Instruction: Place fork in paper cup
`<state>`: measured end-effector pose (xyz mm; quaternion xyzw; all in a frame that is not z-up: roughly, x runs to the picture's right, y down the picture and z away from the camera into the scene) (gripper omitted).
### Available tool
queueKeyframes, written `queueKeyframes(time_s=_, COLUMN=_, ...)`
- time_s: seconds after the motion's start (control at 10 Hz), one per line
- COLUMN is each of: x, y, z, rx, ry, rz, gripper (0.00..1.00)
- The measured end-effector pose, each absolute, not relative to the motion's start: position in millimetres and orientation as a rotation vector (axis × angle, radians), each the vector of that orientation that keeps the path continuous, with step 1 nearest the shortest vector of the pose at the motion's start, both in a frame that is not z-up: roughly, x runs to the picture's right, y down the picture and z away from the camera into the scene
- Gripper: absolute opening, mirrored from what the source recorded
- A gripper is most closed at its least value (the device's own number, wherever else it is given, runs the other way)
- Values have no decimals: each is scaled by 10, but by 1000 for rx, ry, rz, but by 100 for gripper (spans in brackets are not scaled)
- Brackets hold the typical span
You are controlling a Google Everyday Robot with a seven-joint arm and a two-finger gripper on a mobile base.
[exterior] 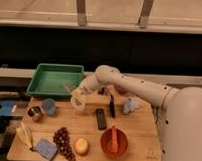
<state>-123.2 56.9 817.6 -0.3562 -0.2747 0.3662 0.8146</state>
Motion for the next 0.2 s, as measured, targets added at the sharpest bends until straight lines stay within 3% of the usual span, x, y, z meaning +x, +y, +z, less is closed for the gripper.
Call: queueKeyframes(time_s=0.2, x=-1181, y=613, z=8188, rx=-761, ry=-572, rz=798, gripper=18)
